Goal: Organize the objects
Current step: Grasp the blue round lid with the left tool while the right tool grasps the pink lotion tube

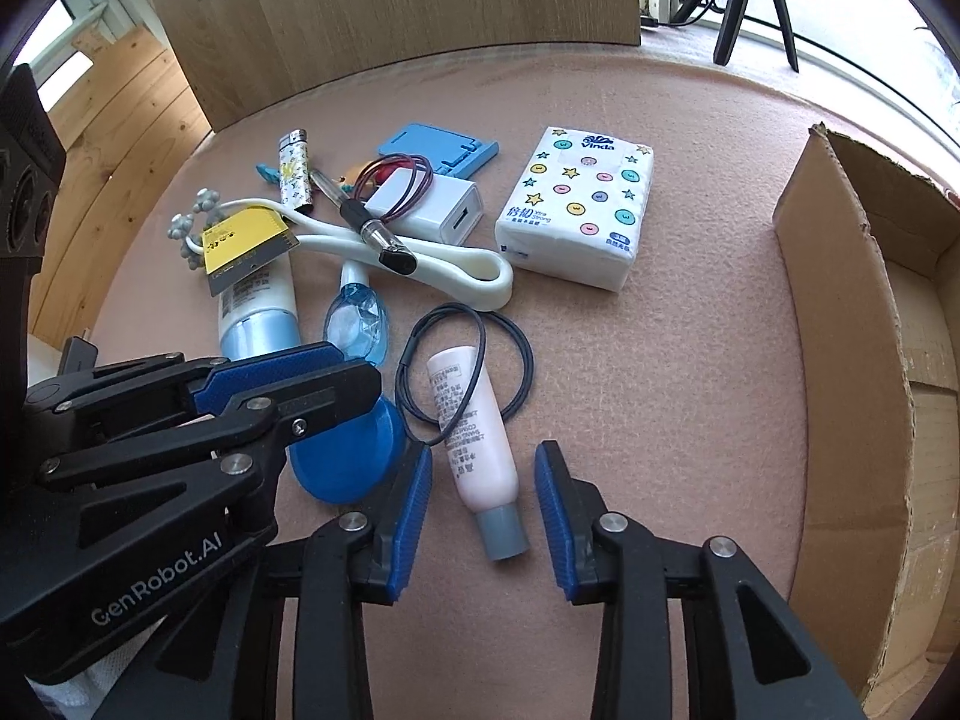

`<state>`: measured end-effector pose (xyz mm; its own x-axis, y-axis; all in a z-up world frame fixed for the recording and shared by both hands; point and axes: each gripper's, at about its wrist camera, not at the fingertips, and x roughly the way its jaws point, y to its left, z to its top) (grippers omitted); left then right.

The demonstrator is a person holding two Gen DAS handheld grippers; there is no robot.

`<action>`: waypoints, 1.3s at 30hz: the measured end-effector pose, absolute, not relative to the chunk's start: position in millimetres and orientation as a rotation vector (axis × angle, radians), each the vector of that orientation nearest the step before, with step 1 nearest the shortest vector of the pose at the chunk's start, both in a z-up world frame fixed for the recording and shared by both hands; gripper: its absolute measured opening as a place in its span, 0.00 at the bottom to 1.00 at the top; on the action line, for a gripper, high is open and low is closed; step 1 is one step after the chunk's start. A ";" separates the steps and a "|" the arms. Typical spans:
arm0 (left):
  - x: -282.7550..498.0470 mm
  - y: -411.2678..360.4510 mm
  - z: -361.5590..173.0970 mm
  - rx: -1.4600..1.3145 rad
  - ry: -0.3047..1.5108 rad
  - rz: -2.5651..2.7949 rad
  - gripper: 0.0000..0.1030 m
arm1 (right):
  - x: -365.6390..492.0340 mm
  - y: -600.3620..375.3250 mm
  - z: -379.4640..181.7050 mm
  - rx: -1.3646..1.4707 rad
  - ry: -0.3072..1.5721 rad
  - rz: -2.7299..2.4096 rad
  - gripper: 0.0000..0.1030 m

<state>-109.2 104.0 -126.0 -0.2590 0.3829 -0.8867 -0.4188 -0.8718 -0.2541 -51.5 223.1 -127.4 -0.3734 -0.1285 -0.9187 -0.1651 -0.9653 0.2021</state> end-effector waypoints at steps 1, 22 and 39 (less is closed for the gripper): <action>-110.0 105.7 -128.3 -1.517 0.053 2.143 0.16 | -49.7 223.7 -127.1 -1.748 0.423 2.548 0.20; -55.5 86.0 -133.3 -1.525 0.052 2.140 0.52 | -2.0 226.3 -125.7 -1.796 0.491 2.504 0.19; -21.4 80.9 -137.4 -1.507 0.143 2.179 0.62 | -21.8 223.7 -126.5 -1.814 0.315 2.501 0.44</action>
